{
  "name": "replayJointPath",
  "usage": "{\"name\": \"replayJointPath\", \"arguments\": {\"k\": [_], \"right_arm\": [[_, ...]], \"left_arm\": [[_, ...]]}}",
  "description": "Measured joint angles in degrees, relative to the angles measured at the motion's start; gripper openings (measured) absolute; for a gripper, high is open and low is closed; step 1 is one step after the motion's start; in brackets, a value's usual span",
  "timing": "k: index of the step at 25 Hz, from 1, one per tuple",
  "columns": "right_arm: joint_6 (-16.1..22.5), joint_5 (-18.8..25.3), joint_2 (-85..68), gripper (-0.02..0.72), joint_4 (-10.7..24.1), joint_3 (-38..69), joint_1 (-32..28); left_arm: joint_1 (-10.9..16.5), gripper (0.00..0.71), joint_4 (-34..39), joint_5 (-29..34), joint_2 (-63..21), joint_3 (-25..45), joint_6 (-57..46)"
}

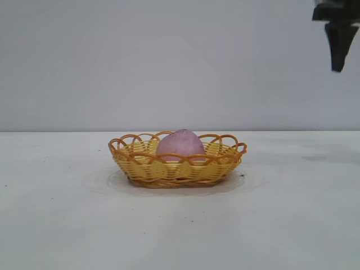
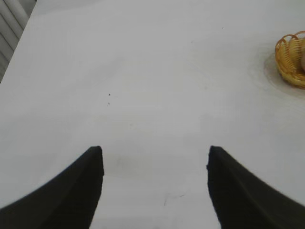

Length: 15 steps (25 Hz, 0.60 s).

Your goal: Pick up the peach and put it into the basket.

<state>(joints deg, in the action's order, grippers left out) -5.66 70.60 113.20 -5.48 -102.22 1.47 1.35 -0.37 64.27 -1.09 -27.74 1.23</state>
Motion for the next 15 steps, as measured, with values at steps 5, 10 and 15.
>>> {"name": "replayJointPath", "arguments": {"k": [5, 10, 15], "right_arm": [[-0.4, 0.1, -8.5, 0.442, 0.0, 3.8, 0.0], [-0.5, 0.5, -20.2, 0.442, 0.0, 12.5, 0.0], [-0.4, 0.6, -31.3, 0.442, 0.7, 21.8, 0.0]], "left_arm": [[0.0, 0.414, 0.0, 0.0, 0.0, 0.0, 0.0], [0.0, 0.414, 0.0, 0.0, 0.0, 0.0, 0.0], [0.0, 0.414, 0.0, 0.0, 0.0, 0.0, 0.0]]}}
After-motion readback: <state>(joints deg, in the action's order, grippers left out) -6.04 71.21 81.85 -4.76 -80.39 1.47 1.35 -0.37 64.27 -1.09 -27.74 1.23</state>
